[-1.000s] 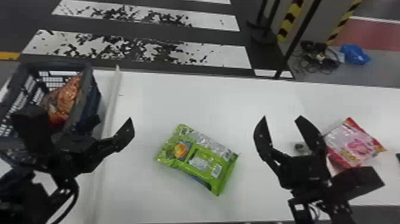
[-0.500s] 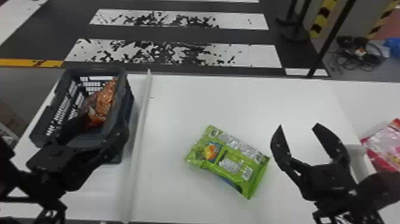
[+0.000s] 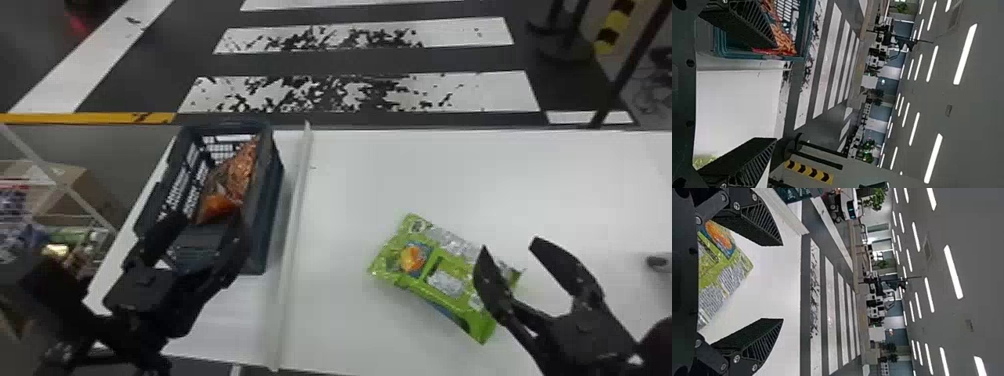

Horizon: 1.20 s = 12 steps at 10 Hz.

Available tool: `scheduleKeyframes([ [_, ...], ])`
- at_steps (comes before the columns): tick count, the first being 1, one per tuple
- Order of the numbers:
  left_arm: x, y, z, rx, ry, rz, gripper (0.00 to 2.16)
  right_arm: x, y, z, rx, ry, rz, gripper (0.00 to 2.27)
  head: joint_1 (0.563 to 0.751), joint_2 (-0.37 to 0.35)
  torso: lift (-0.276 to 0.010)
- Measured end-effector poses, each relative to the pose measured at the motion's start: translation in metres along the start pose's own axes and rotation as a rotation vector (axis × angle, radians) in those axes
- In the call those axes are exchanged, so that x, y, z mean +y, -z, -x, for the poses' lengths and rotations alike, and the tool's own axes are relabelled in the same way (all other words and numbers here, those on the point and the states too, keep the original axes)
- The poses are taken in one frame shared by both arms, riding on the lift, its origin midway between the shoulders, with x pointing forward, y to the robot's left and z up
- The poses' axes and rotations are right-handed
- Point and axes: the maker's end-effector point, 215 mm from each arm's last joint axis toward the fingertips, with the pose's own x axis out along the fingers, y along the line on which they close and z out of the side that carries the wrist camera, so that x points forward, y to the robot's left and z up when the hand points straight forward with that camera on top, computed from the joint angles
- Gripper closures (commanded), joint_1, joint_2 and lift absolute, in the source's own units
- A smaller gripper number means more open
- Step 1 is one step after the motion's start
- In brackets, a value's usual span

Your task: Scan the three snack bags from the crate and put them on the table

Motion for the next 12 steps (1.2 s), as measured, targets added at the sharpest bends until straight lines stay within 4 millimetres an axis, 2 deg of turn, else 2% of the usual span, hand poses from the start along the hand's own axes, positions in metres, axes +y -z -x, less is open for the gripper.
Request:
scheduleKeyframes([
  [1, 0.002, 0.003, 0.003, -0.002, -0.005, 0.0, 0.03, 0.018, 0.021, 0.002, 0.066, -0.046, -0.019, 1.56, 0.695, 0.231, -0.094],
  [2, 0.002, 0.006, 0.004, -0.001, 0.001, 0.004, 0.03, 0.035, 0.043, 0.003, 0.141, -0.085, -0.037, 2.03, 0.695, 0.251, -0.094],
  [4, 0.007, 0.019, 0.007, 0.012, 0.017, 0.048, 0.03, 0.067, 0.081, 0.004, 0.273, -0.166, -0.062, 2.08, 0.695, 0.325, -0.094],
  [5, 0.008, 0.023, 0.007, 0.018, 0.021, 0.054, 0.03, 0.078, 0.09, 0.004, 0.305, -0.189, -0.067, 2.1, 0.695, 0.35, -0.094],
  [8, 0.005, 0.021, 0.007, 0.02, 0.039, 0.046, 0.03, 0.116, 0.106, -0.008, 0.346, -0.245, -0.047, 2.11, 0.695, 0.35, -0.094],
  [12, 0.004, 0.025, 0.003, 0.028, 0.056, 0.047, 0.03, 0.133, 0.12, -0.028, 0.384, -0.254, -0.03, 2.11, 0.695, 0.35, -0.094],
])
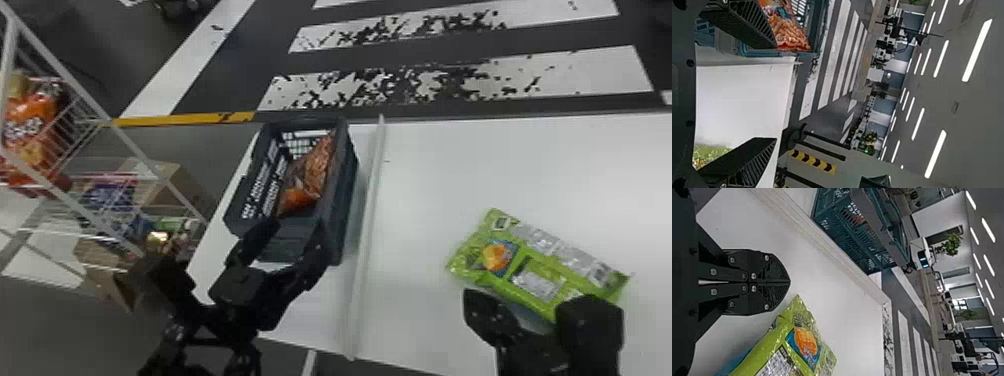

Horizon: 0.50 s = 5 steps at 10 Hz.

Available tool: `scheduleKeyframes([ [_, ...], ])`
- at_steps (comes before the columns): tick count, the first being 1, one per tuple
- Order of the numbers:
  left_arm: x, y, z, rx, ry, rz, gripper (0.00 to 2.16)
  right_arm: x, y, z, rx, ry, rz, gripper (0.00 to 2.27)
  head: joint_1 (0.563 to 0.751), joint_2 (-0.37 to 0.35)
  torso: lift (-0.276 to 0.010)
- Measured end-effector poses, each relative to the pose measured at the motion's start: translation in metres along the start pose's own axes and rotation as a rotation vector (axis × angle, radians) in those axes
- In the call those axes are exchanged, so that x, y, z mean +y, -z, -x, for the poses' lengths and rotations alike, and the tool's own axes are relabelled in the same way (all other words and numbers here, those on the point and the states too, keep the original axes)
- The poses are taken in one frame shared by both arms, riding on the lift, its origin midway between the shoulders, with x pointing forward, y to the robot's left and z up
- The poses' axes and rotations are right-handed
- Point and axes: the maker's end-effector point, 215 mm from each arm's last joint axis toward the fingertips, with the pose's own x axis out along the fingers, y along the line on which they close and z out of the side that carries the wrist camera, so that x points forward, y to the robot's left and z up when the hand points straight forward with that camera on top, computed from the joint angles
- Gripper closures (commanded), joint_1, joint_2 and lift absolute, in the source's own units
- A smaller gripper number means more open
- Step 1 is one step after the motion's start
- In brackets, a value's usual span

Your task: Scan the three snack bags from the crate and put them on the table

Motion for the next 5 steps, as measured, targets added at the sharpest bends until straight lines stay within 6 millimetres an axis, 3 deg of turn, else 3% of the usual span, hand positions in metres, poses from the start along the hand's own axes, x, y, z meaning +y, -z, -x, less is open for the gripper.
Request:
scheduleKeyframes([
  [3, -0.001, 0.0, 0.0, -0.001, 0.012, 0.008, 0.03, -0.002, 0.009, -0.037, 0.029, 0.027, 0.031, 2.11, 0.695, 0.35, -0.094],
  [5, -0.003, 0.001, 0.0, -0.002, 0.018, 0.018, 0.03, -0.017, 0.007, -0.055, 0.038, 0.068, 0.049, 2.11, 0.695, 0.35, -0.094],
])
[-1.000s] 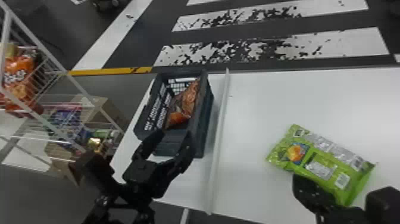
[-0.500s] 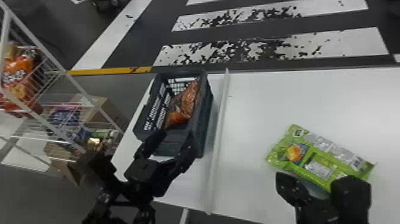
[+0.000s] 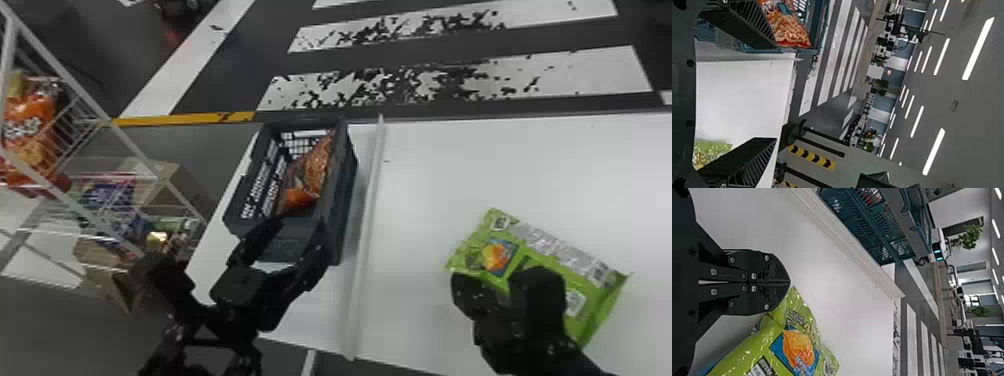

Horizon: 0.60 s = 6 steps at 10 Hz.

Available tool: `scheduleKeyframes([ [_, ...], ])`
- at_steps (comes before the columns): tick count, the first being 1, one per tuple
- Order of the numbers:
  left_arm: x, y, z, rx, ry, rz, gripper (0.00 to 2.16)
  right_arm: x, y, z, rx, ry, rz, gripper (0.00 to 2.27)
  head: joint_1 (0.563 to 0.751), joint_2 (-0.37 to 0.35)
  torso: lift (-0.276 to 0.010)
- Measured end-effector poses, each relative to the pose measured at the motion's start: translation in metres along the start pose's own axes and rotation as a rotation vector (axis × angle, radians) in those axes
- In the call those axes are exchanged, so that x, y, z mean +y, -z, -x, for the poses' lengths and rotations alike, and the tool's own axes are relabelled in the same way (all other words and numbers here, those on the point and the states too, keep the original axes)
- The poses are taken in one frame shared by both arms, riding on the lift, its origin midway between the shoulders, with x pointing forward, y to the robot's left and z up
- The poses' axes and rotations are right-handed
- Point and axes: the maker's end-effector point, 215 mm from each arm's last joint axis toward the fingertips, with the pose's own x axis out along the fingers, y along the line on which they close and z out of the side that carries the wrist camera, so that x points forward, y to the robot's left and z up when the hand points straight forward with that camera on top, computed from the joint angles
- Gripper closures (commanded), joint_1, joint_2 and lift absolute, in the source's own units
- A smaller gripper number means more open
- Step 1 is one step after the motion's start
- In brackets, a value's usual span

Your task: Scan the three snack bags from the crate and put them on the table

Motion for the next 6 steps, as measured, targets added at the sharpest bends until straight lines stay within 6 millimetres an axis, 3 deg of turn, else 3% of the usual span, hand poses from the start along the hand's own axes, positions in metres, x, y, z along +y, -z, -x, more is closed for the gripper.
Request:
scheduleKeyframes([
  [3, -0.006, 0.001, -0.003, -0.003, 0.011, 0.013, 0.03, -0.034, -0.011, -0.021, 0.005, 0.086, 0.013, 2.1, 0.695, 0.35, -0.094],
  [6, -0.009, 0.001, -0.004, -0.005, 0.022, 0.014, 0.03, -0.074, -0.017, -0.03, 0.004, 0.189, -0.009, 2.1, 0.695, 0.322, -0.094],
])
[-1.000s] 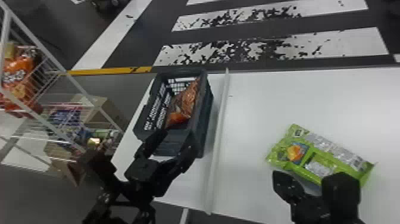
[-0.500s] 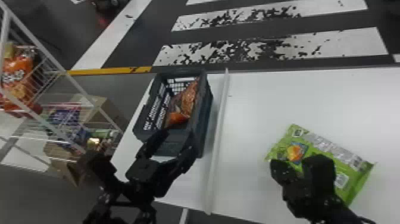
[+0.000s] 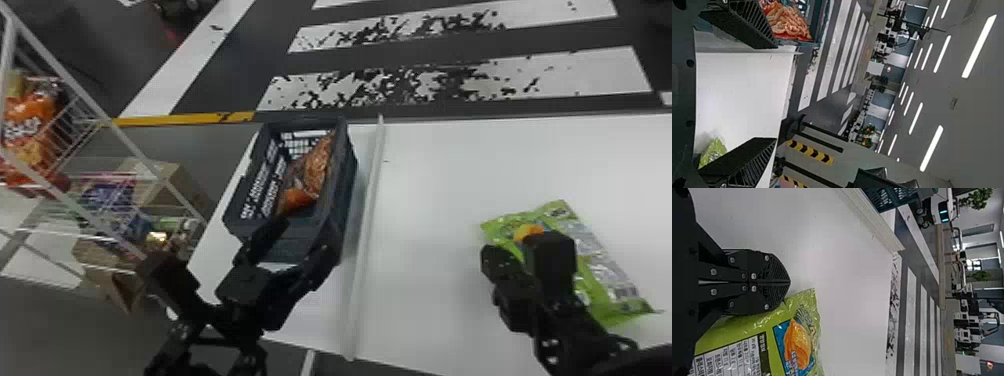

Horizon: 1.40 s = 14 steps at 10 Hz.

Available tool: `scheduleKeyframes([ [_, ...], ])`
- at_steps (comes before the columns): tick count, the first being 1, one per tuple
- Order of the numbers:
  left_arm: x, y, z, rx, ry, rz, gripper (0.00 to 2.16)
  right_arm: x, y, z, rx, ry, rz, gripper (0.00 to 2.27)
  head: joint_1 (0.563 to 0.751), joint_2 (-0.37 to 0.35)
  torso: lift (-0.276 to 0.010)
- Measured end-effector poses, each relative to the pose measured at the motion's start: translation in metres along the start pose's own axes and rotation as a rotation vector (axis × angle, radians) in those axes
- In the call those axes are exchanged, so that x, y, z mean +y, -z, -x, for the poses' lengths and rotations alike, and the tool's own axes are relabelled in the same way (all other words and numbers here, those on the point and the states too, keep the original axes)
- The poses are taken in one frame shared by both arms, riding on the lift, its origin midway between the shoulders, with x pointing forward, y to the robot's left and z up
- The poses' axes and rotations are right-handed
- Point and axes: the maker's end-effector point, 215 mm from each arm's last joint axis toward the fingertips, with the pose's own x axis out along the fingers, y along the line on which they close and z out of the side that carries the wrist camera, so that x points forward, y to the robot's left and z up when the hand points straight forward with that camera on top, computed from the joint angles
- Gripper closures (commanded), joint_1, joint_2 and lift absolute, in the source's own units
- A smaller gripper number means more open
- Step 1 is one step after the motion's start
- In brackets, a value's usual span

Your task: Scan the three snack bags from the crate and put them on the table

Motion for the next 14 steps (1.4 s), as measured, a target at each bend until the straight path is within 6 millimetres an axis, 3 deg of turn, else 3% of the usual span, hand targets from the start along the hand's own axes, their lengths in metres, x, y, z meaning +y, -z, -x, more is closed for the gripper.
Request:
scheduleKeyframes([
  [7, -0.011, -0.001, -0.007, -0.004, 0.023, 0.002, 0.03, -0.095, -0.018, 0.003, -0.036, 0.306, -0.062, 2.11, 0.695, 0.178, -0.094],
  [10, -0.011, -0.001, -0.008, -0.002, 0.026, 0.0, 0.03, -0.126, -0.014, 0.002, -0.019, 0.374, -0.082, 2.1, 0.695, 0.13, -0.094],
  [12, -0.01, 0.002, -0.01, 0.004, 0.025, 0.005, 0.03, -0.109, -0.037, 0.025, -0.093, 0.287, -0.149, 2.1, 0.695, 0.145, -0.094],
  [13, -0.011, 0.005, -0.012, 0.006, 0.028, 0.007, 0.03, -0.114, -0.059, 0.041, -0.142, 0.279, -0.178, 2.1, 0.695, 0.139, -0.094],
  [14, -0.013, 0.006, -0.013, 0.008, 0.031, 0.006, 0.03, -0.132, -0.078, 0.053, -0.18, 0.293, -0.203, 2.11, 0.695, 0.108, -0.094],
])
